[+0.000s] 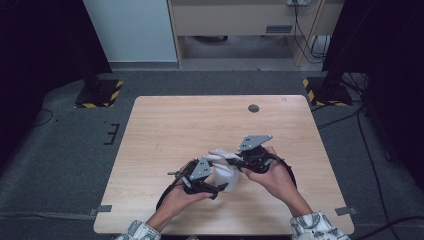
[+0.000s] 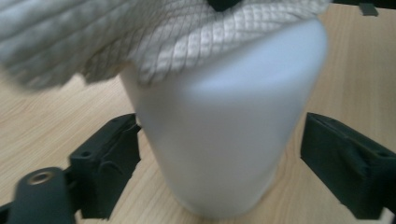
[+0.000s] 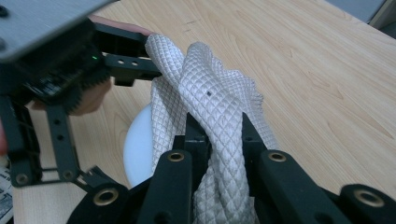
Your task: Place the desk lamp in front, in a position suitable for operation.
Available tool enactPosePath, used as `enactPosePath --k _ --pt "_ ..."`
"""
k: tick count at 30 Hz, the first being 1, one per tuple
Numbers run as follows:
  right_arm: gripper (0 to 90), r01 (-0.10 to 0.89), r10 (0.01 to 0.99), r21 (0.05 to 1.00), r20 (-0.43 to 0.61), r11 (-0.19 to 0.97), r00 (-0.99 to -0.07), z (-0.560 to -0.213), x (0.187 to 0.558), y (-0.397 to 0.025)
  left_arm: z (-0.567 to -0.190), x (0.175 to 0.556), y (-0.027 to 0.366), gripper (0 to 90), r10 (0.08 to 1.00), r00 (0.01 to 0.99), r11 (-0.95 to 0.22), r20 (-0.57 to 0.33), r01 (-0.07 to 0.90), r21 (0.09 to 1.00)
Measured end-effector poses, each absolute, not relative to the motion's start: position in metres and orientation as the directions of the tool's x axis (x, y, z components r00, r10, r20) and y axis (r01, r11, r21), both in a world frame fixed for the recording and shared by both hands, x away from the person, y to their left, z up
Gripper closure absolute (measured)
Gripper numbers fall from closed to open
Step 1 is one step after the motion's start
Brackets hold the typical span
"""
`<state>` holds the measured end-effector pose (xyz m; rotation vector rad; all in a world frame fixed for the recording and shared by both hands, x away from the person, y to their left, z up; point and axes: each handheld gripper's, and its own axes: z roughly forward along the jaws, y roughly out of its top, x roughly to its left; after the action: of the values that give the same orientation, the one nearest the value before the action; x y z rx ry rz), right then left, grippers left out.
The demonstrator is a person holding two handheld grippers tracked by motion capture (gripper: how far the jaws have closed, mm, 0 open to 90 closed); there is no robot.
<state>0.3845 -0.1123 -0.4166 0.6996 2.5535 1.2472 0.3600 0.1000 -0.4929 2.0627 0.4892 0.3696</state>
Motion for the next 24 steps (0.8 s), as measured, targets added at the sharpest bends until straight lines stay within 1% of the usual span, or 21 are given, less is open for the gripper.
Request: enactPosePath --k 7,11,14,15,20,24 --pt "80.3 0.320 0.503 0.787 0.015 0.527 -0.864 -0.417 0.384 -0.112 -0.496 0.371 0.084 6.0 0.488 0.872 -0.414 0.040 0.191 0.890" --pt "80.4 0.318 0.490 0.787 0.023 0.528 -0.871 -0.418 0.382 -0.111 -0.497 0.373 0.080 6.4 0.492 0.870 -0.397 0.021 0.203 0.895" --pt "80.4 0.306 0.479 0.785 0.012 0.539 -0.878 -0.418 0.379 -0.108 -0.494 0.373 0.080 7.0 0.492 0.871 -0.411 0.016 0.216 0.886" --pt "80.4 0.300 0.477 0.784 0.006 0.544 -0.879 -0.418 0.378 -0.107 -0.494 0.372 0.079 7.1 0.475 0.880 -0.406 -0.001 0.220 0.887" --pt "80.3 0.298 0.468 0.783 0.010 0.546 -0.884 -0.417 0.373 -0.112 -0.493 0.370 0.076 7.4 0.447 0.894 -0.422 -0.001 0.212 0.882" --pt "80.2 0.307 0.487 0.787 0.009 0.535 -0.873 -0.417 0.373 -0.121 -0.492 0.366 0.077 7.4 0.432 0.902 -0.440 0.000 0.210 0.873"
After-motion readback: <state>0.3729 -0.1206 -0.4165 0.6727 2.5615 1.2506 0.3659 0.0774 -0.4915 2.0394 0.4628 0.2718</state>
